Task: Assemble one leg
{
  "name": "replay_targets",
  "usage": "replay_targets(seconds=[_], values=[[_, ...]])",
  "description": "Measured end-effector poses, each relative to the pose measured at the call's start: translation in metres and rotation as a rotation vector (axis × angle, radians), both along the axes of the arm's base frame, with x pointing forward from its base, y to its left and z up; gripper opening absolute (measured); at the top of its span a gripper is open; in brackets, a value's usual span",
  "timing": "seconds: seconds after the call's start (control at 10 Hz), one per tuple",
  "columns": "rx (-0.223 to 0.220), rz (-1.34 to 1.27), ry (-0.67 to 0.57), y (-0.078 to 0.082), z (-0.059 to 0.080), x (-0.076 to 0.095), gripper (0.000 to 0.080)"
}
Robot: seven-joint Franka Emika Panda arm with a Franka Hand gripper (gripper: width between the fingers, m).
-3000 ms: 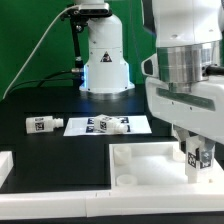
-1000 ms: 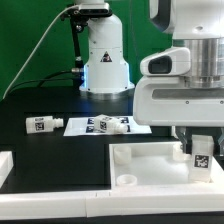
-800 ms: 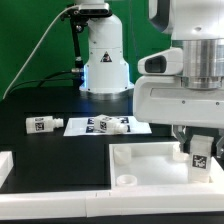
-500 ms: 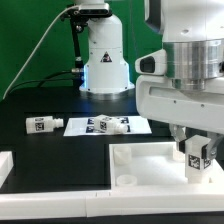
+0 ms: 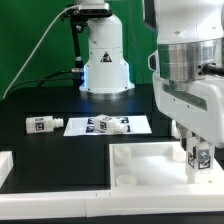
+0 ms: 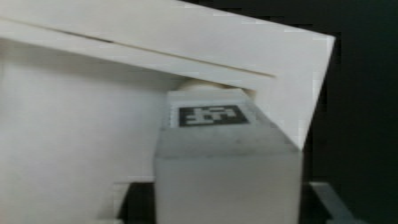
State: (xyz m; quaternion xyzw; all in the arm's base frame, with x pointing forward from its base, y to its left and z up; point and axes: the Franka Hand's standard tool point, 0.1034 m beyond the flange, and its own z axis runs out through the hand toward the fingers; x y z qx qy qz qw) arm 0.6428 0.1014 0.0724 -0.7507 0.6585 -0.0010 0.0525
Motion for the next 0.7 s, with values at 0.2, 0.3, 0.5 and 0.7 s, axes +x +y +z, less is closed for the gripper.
replay_targets(seconds=[0.2,0.3,0.5,0.7], values=[[0.007,-0.066,0.006,-0.0001,0.0000,-0.0005,0.0290],[0.042,-0.218,0.021,0.0005,-0.0001,-0.0016,0.0290],[0.071,-0.406,0.037,0.0018,0.0002,-0.0024,0.0290],[0.076,-0.509,0.043,0.0014,0.0003,-0.0027,0.0291]])
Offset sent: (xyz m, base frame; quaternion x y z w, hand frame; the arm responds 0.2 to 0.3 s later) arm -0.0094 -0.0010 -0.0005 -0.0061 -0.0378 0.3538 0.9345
